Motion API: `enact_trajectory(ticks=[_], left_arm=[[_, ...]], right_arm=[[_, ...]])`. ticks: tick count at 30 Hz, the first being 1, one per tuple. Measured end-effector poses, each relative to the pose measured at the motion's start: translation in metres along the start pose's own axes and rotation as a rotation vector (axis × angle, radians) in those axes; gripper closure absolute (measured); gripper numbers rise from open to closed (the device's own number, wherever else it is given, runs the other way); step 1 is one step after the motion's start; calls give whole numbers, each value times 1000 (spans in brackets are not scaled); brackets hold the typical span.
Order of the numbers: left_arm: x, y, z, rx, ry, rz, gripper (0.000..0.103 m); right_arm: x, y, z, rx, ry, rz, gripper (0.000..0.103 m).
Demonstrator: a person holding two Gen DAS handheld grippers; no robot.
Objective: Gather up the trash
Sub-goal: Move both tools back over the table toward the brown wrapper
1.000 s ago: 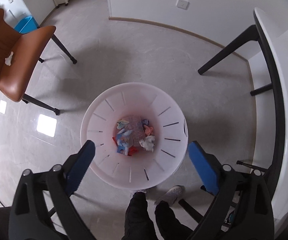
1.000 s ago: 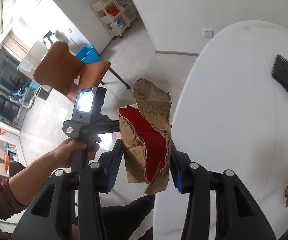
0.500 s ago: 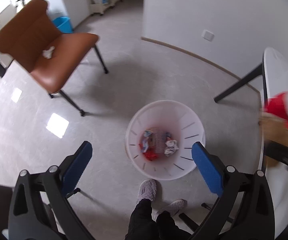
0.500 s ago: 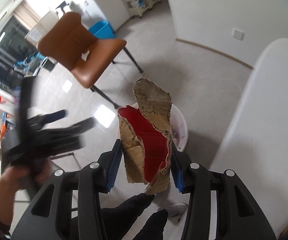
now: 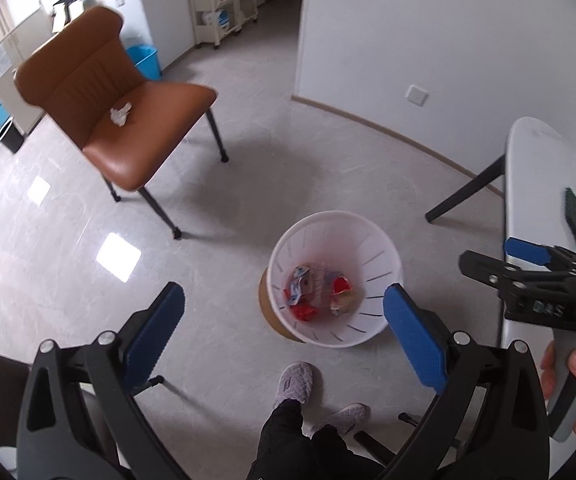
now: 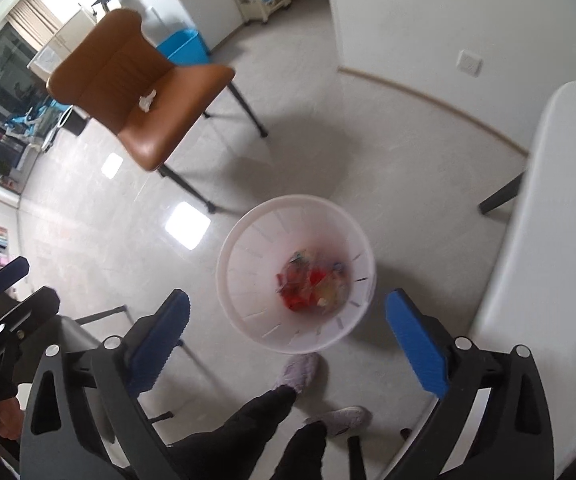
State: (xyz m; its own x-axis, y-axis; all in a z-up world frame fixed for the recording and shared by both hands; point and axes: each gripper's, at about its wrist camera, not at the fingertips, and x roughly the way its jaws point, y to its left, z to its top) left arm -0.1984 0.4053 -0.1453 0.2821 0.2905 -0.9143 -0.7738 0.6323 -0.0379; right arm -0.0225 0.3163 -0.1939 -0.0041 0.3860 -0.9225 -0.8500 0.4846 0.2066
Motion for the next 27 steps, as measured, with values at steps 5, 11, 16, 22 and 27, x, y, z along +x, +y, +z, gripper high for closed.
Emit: enact_trajectory(ticks=[5,11,16,22,27], left_arm=[[-25,-31,1,60,-31,-51,8],[-54,-76,-6,152,-67,-129,8],[-66,-117,-18,228,-62,-184,8],[-76,-156,-34,327,-65,-220,8],[-80,-178,-46,381,-54,-239,8]], right_arm=[[-65,-22,-28,82,-78,-27,3],[-130,-57,-76,174,-143,-92,2],[-159,-85,-115,254,-182,-157,2],[-177,-117,-160,382,-204,-186,2],[-183,-136,-188,465,-206,-193,3]])
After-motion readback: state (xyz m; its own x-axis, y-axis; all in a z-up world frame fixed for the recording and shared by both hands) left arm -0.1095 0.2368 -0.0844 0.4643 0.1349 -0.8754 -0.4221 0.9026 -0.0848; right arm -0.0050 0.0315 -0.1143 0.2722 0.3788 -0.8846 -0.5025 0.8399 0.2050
